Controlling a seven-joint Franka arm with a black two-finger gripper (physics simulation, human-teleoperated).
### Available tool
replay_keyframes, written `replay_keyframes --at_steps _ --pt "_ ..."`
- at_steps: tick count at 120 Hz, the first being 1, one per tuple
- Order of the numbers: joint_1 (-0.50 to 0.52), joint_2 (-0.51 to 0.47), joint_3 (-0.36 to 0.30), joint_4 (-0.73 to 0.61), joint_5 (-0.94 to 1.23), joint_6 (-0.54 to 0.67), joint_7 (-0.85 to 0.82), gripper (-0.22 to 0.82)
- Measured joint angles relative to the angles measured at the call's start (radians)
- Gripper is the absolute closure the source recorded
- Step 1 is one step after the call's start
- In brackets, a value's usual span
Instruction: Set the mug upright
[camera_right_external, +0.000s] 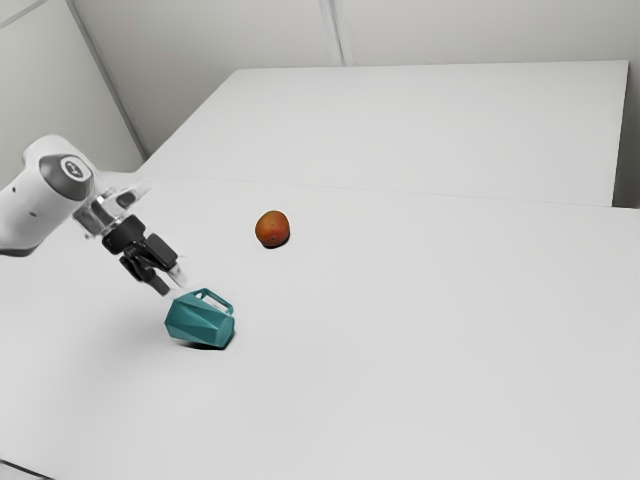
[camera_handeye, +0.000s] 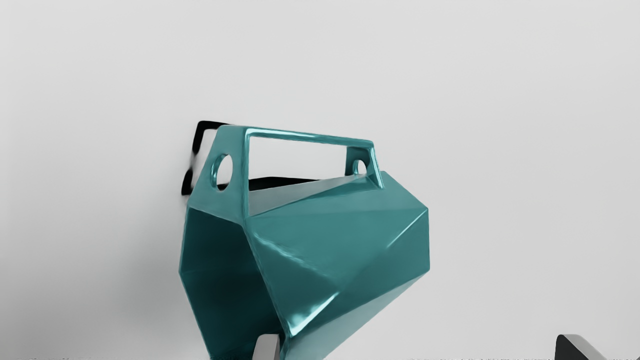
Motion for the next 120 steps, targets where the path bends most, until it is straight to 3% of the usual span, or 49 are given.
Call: replay_keyframes --at_steps 43,85,97,120 --pt "0.058 0.134 0.000 0.045 -0.050 -0.045 0.144 0.00" --pt "0.058 0.175 -0.003 0.024 -0.166 -0.057 0.222 0.01" --pt "0.066 0.183 -0.003 0.018 -0.187 -0.059 0.237 0.11" --pt "0.068 0.186 -0.005 0.019 -0.202 -0.069 0.261 0.44"
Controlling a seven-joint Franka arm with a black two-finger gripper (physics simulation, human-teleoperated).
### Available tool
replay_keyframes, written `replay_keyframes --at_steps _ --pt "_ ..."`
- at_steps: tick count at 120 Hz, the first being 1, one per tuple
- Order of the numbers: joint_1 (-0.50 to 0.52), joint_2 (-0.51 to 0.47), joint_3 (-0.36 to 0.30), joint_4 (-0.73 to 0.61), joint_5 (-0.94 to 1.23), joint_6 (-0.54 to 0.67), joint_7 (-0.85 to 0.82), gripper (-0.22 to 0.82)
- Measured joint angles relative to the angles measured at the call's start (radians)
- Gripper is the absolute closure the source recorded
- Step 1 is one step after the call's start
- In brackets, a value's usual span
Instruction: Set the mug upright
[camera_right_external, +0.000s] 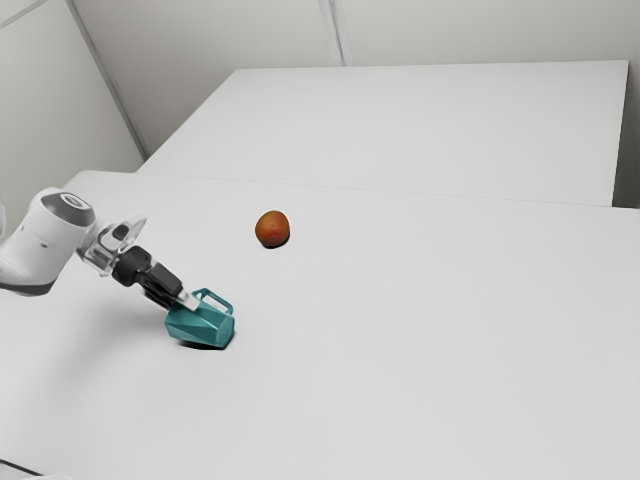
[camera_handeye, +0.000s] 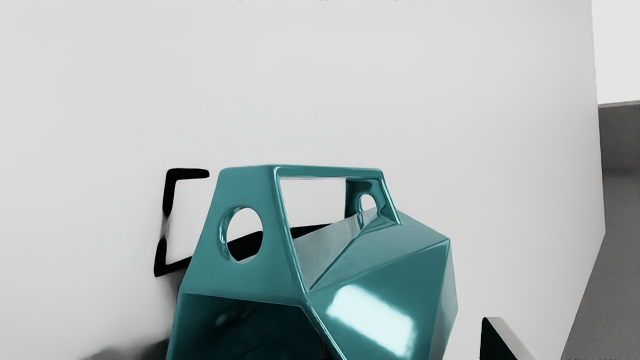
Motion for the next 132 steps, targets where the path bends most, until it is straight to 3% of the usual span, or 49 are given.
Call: replay_keyframes --at_steps 16,49,104,132 --pt "-0.001 -0.001 -0.003 0.002 -0.006 -0.006 0.014 0.60" --pt "-0.002 -0.011 -0.007 0.004 -0.018 -0.007 0.040 0.73" --pt "-0.009 -0.108 -0.044 -0.028 -0.009 0.020 0.069 0.77" --pt "-0.014 -0.218 -0.182 -0.082 0.165 0.219 0.029 0.77"
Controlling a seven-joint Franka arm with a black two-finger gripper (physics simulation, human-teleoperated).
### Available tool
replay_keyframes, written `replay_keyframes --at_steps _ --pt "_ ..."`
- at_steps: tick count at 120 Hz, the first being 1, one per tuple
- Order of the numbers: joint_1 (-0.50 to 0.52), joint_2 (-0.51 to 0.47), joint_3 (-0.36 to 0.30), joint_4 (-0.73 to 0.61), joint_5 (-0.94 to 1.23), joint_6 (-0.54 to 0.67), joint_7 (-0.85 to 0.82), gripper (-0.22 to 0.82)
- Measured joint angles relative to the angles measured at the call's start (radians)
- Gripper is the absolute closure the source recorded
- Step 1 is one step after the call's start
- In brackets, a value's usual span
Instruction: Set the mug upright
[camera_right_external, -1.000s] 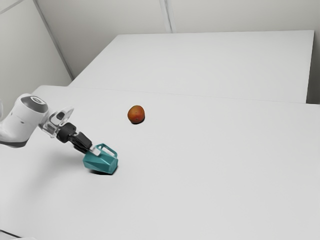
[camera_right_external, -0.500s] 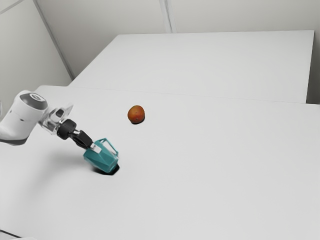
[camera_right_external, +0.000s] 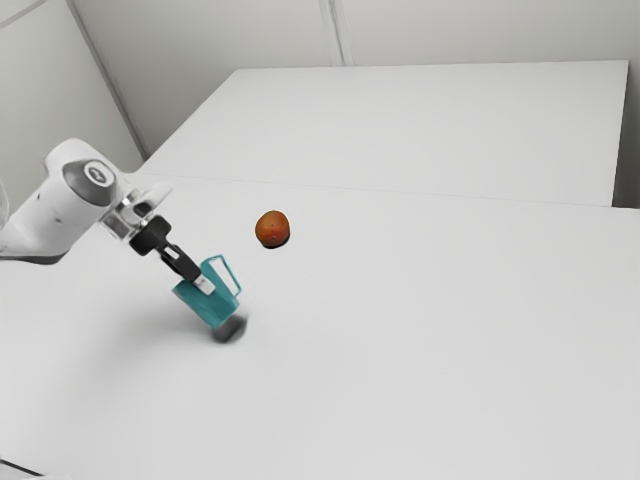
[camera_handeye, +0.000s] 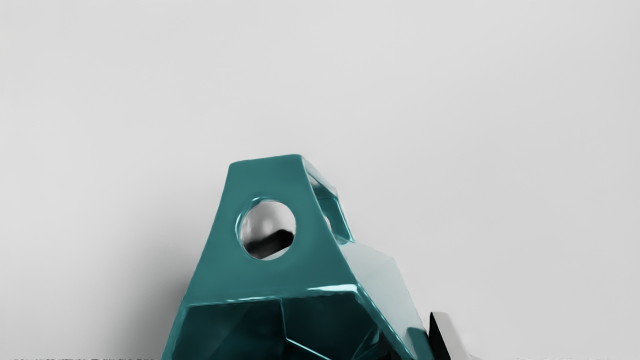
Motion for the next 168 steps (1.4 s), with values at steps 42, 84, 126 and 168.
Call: replay_keyframes --at_steps 42,84,126,168 --pt "-0.026 -0.106 -0.153 -0.110 0.325 0.321 -0.264 0.77" --pt "0.000 -0.105 -0.220 -0.170 0.419 0.427 -0.541 0.77" --pt "-0.013 -0.101 -0.251 -0.219 0.475 0.515 -0.729 0.77" --pt "0.001 -0.106 -0.259 -0.236 0.477 0.545 -0.821 0.40"
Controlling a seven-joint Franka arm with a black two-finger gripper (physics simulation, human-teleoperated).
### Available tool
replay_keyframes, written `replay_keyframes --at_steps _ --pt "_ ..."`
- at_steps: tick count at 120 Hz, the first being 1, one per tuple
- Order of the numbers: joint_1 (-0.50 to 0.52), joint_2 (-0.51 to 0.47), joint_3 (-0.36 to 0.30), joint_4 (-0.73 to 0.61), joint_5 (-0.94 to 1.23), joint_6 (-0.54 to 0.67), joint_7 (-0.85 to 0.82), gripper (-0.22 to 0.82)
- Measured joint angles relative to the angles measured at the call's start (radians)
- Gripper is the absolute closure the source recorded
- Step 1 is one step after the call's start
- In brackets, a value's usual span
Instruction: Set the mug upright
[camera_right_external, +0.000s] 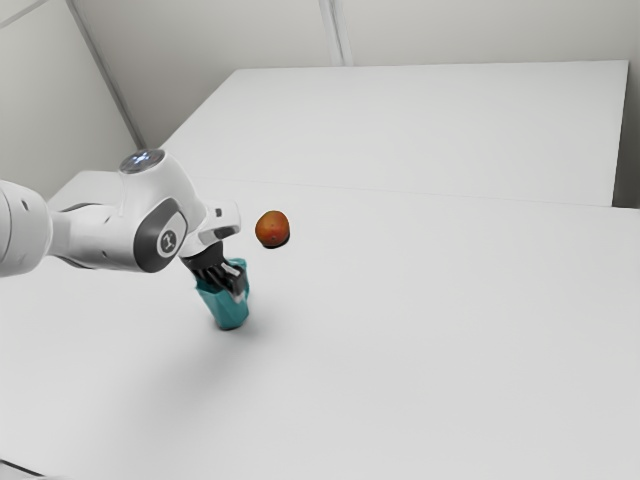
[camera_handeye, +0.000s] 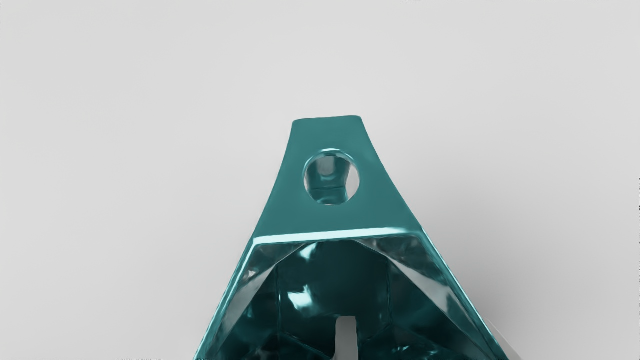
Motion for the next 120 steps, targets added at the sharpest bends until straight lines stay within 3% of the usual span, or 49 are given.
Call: replay_keyframes --at_steps 23,56,104,109,120 --pt "-0.005 -0.033 -0.009 -0.013 -0.003 0.002 -0.023 0.16" --pt "-0.002 -0.126 -0.025 0.046 -0.004 -0.086 -0.045 0.04" --pt "-0.010 -0.073 -0.009 0.518 -0.010 -0.519 -0.066 0.01" --pt "-0.055 -0.065 0.031 0.557 -0.009 -0.557 -0.070 0.01" --pt "-0.252 -0.043 0.223 0.652 -0.006 -0.645 -0.083 0.00"
